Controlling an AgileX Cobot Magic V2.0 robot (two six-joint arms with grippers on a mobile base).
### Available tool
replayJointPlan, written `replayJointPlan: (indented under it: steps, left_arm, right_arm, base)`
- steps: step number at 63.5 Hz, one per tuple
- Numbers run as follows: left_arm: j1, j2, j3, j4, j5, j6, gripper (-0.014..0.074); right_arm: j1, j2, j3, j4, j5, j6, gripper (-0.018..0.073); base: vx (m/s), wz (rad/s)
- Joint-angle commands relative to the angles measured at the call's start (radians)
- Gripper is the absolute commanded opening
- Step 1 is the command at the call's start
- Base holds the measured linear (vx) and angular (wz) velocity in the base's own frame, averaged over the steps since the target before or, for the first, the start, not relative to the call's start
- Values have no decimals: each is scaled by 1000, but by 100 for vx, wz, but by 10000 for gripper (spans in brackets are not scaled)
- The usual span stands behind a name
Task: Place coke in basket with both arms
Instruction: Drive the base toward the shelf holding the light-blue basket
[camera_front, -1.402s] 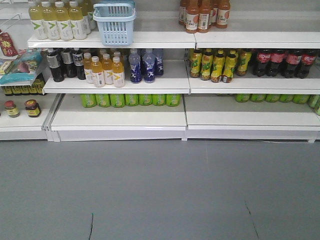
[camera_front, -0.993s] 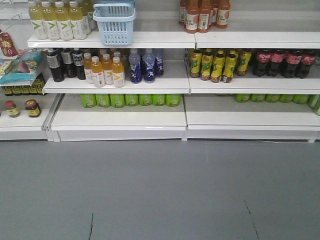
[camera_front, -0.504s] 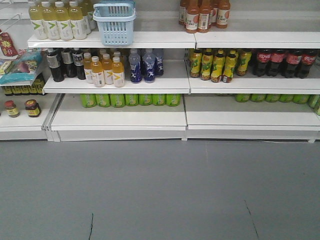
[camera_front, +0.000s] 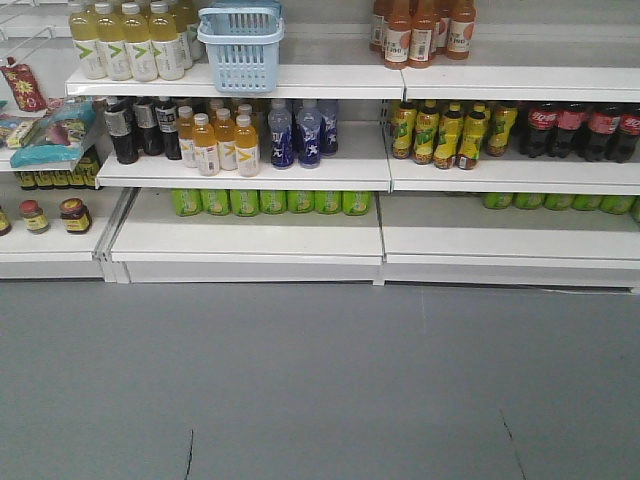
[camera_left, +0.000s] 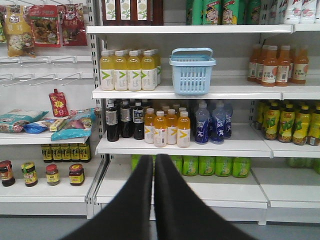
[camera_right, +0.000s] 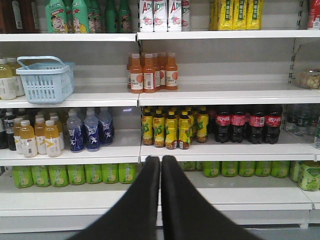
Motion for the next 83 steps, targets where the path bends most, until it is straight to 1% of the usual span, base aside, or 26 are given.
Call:
replayJointPlan:
  steps: [1, 44, 83]
  left_arm:
    - [1, -13, -32, -1, -61, -2, -6]
    - [1, -12, -32, -1, -61, -2, -6]
    - [1, -12, -32, -1, -61, -2, -6]
  right_arm:
    - [-5, -13, 6, -7, -73, -9, -5]
    - [-5, -13, 6, -7, -73, -9, -5]
    - [-5, -13, 6, -7, -73, -9, -5]
  base:
    - [5, 7]
    - [9, 6]
    - [18, -3]
